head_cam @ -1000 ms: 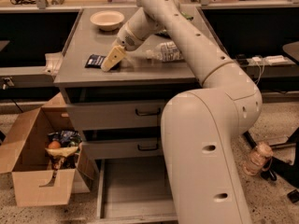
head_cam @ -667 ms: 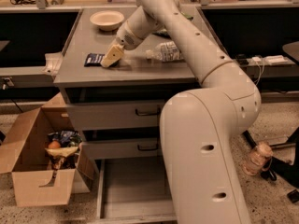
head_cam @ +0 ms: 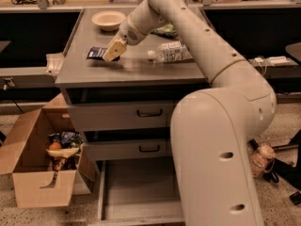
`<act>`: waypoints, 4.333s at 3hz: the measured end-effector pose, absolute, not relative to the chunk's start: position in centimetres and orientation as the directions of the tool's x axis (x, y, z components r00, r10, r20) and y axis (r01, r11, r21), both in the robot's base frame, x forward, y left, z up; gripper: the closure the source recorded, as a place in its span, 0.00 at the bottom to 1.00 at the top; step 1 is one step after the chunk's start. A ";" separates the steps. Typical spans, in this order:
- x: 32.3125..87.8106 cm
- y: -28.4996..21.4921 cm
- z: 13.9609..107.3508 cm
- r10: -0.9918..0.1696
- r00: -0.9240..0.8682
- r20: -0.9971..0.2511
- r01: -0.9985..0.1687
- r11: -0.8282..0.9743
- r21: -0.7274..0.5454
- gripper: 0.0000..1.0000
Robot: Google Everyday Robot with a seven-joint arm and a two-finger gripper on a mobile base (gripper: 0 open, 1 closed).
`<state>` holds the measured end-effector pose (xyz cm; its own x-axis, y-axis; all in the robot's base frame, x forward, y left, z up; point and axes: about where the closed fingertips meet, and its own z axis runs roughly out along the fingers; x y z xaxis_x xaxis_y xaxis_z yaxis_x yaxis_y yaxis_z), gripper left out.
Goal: Place rxbar blueberry into bottom drawer
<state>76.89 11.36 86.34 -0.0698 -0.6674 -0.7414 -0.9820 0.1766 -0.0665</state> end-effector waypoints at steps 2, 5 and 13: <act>70.4 9.5 94.4 -0.547 0.140 -0.826 -0.958 0.137 -0.253 1.00; 64.9 9.1 93.5 -0.485 0.222 -0.846 -0.964 0.024 -0.266 1.00; 48.1 0.5 61.2 -0.623 -0.226 -0.748 -0.968 0.229 0.102 1.00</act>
Offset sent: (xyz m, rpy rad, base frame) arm -0.1387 -0.0346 0.1187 0.2462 -0.3504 0.1668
